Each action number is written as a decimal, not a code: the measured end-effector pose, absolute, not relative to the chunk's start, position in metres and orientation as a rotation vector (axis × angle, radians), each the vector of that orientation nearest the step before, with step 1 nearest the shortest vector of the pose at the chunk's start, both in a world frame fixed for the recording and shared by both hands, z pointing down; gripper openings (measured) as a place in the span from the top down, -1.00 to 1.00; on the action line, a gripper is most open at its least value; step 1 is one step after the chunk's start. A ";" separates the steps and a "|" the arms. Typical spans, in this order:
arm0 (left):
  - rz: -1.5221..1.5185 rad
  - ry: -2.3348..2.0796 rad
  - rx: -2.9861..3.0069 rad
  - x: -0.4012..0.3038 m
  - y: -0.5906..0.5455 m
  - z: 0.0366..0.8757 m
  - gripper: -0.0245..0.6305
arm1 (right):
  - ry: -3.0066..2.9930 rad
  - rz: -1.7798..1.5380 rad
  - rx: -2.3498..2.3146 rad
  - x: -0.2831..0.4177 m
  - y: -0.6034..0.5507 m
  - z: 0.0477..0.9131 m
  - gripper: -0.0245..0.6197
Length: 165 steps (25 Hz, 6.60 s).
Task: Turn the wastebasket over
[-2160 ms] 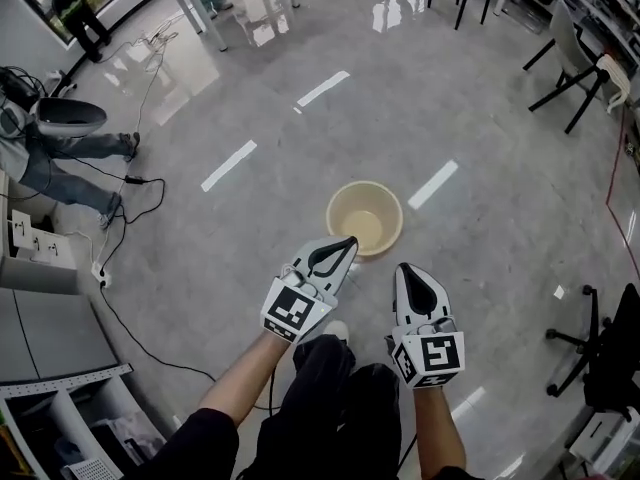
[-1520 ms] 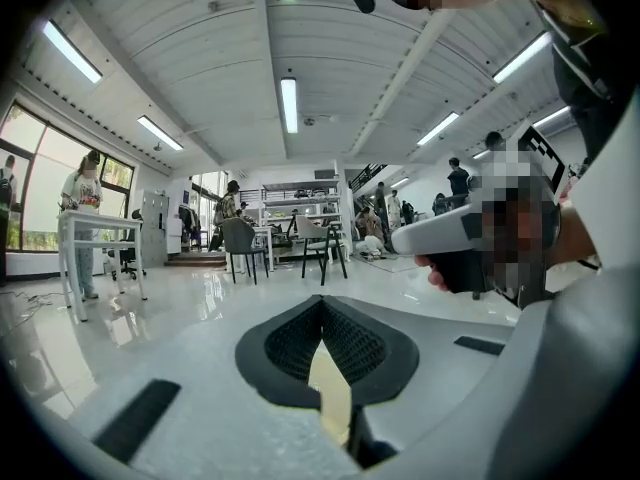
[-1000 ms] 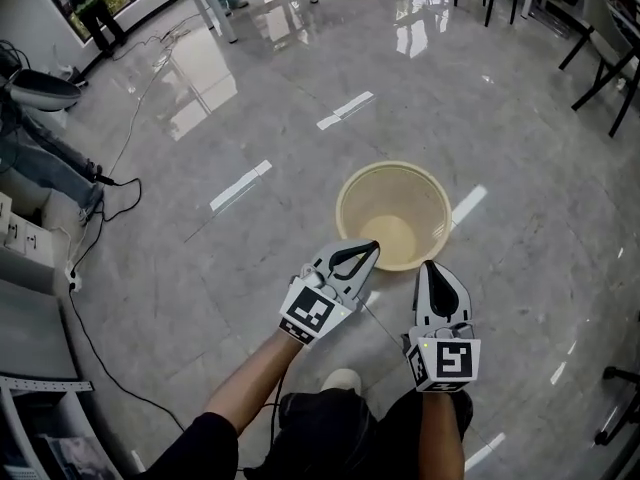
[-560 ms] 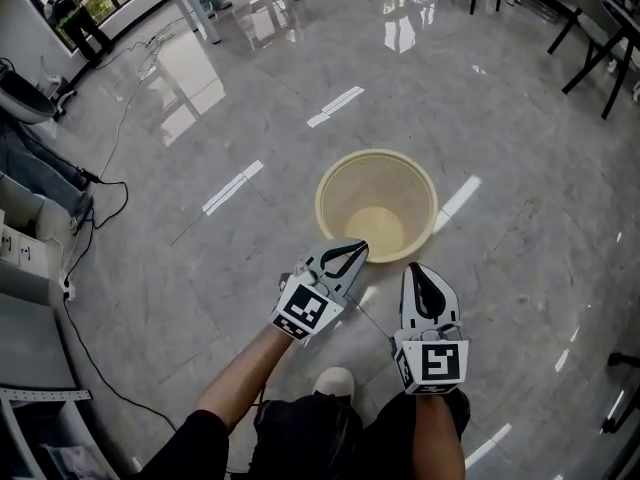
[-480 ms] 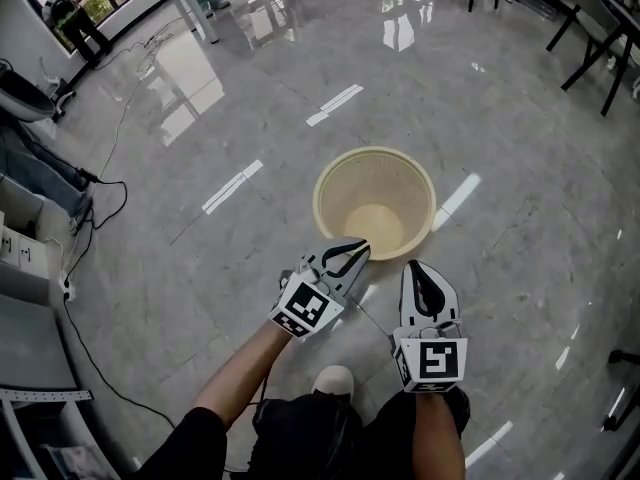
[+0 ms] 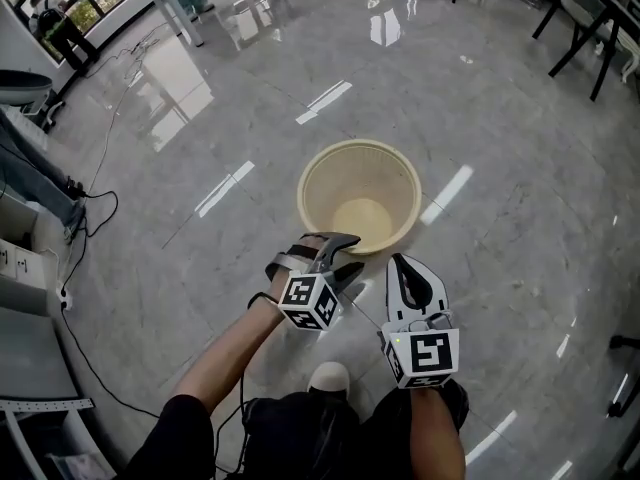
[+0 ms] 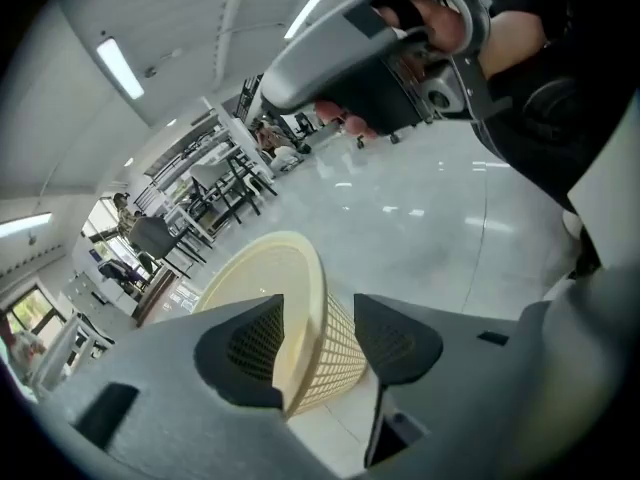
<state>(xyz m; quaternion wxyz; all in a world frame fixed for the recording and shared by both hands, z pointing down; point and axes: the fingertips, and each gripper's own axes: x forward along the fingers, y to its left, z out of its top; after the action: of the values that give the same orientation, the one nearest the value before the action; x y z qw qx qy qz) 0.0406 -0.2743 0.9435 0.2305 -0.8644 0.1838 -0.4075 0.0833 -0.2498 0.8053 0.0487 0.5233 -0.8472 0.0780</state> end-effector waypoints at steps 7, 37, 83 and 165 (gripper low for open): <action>-1.202 0.471 -2.171 0.035 -0.284 0.957 0.64 | -2.579 0.277 1.587 0.087 -0.247 0.806 0.89; -0.272 1.250 -3.278 -0.007 -0.264 0.912 0.76 | -2.458 0.238 1.544 0.114 -0.245 0.832 0.89; -0.392 1.490 -3.166 -0.098 -0.225 0.961 0.71 | -2.226 1.141 1.235 0.106 -0.224 1.027 0.05; -0.404 1.240 -3.266 0.018 -0.230 1.011 0.63 | -2.218 -0.002 1.256 0.094 -0.244 0.916 0.60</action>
<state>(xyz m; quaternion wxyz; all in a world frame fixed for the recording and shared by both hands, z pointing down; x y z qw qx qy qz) 0.0176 -0.2299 1.0110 -0.1862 -0.9125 0.3464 -0.1128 0.0942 -0.2437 0.9162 0.2920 0.4714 -0.8322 -0.0009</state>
